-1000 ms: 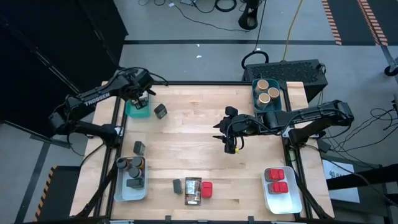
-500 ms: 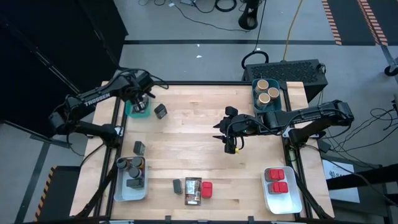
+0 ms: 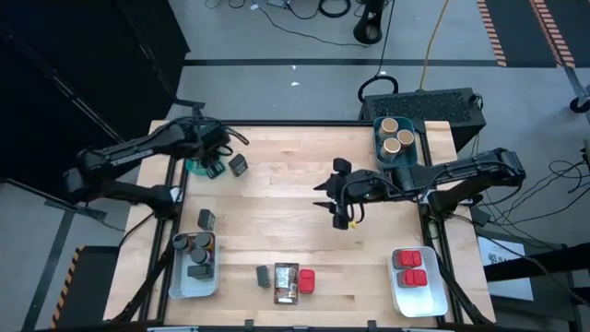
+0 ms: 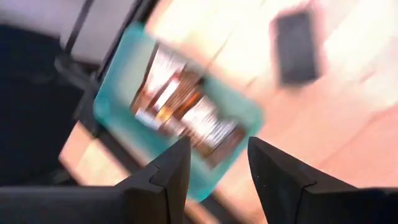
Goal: Sort spices by type
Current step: Put the top black seasoning can into the gray bin
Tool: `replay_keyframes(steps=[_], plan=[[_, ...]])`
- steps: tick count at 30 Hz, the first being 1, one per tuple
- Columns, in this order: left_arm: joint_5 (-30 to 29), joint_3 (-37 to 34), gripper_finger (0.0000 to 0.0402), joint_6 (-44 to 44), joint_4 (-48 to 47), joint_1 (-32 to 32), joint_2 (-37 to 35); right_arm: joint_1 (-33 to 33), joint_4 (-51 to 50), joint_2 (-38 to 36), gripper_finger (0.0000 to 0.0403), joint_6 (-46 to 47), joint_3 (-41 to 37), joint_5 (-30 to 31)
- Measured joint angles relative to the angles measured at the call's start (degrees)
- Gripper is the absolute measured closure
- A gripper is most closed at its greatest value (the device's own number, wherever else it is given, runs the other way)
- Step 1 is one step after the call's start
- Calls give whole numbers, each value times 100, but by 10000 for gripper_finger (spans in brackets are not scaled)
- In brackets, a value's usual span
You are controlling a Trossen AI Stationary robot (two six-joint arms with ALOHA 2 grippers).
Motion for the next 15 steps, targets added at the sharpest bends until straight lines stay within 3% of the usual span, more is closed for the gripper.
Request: replay_keyframes(steps=[3, 8, 15], plan=[[0, 0, 239, -407, 320, -609, -337, 144, -110, -69, 232, 240, 0, 98], [-2, 2, 239, -689, 997, -1516, -644, 393, -717, -131, 232, 928, 0, 874], [-25, 7, 239, -517, 1757, -2019, -480, 650, -1382, -131, 232, 1563, 0, 998]])
